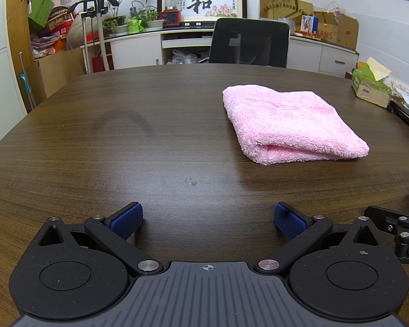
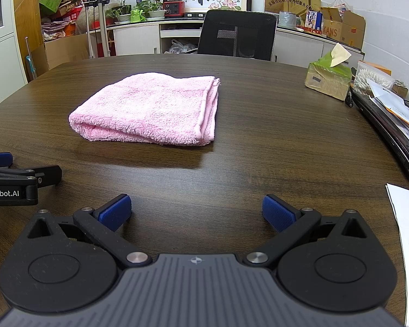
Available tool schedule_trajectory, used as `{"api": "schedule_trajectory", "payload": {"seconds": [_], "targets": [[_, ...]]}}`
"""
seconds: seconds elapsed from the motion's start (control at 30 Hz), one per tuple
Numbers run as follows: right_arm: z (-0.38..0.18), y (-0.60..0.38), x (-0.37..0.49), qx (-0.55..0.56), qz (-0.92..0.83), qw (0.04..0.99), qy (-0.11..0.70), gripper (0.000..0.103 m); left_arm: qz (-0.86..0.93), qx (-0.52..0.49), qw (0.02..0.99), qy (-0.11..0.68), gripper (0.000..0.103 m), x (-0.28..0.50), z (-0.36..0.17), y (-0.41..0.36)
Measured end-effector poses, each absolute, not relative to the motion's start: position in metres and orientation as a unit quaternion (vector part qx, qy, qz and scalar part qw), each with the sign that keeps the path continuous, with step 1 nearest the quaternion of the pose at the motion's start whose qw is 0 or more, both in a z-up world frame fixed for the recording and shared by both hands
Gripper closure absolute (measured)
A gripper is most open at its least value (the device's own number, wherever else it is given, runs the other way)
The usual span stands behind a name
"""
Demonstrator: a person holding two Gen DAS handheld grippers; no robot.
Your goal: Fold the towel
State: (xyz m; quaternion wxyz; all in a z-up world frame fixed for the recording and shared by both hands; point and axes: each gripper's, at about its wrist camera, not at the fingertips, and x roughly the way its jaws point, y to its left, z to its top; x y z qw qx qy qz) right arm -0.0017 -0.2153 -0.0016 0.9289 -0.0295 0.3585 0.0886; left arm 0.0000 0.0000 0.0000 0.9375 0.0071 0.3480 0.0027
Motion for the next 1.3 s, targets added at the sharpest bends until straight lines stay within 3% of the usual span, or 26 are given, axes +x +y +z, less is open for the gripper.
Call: {"api": "schedule_trajectory", "payload": {"seconds": [1.3], "targets": [[-0.0015,-0.2153,-0.0019,-0.029,0.089,0.929,0.358,0.0,-0.007,0.01,0.937,0.348,0.0,-0.0012,0.0008,0.003]]}}
